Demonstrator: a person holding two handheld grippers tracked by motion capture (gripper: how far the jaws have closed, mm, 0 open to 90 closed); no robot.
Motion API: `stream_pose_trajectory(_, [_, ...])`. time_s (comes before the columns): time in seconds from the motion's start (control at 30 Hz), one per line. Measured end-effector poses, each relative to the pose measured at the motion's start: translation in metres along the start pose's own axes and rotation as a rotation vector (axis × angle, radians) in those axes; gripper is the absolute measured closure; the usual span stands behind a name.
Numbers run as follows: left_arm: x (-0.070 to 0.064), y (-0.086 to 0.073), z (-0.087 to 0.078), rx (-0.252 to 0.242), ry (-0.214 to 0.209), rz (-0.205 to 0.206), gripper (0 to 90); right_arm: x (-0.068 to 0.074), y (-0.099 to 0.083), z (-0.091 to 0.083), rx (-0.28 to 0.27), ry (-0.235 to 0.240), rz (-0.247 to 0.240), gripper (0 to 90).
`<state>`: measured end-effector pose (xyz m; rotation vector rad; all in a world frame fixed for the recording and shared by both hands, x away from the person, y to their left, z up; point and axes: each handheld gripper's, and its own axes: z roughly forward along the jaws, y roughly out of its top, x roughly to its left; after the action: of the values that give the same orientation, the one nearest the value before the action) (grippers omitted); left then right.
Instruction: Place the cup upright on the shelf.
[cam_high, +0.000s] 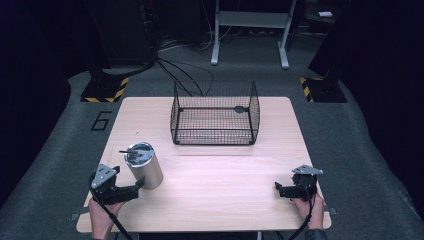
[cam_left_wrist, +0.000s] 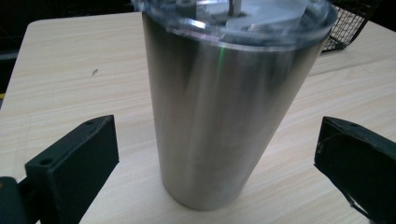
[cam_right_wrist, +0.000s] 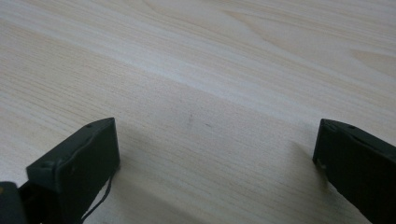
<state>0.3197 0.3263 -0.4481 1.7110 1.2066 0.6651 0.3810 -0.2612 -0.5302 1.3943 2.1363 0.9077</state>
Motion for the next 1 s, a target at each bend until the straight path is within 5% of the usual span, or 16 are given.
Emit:
stream_pose_trajectory(0.57, [-0.003, 0.018, 0.012, -0.052, 0.017, -0.005, 0.0, 0.0, 0.0, 0.0, -0.001, 0.0, -0.003, 0.1])
stream_pose_trajectory(1.0, [-0.005, 0.02, 0.032, -0.065, -0.009, -0.024, 0.0, 0.0, 0.0, 0.0, -0.002, -0.001, -0.007, 0.1])
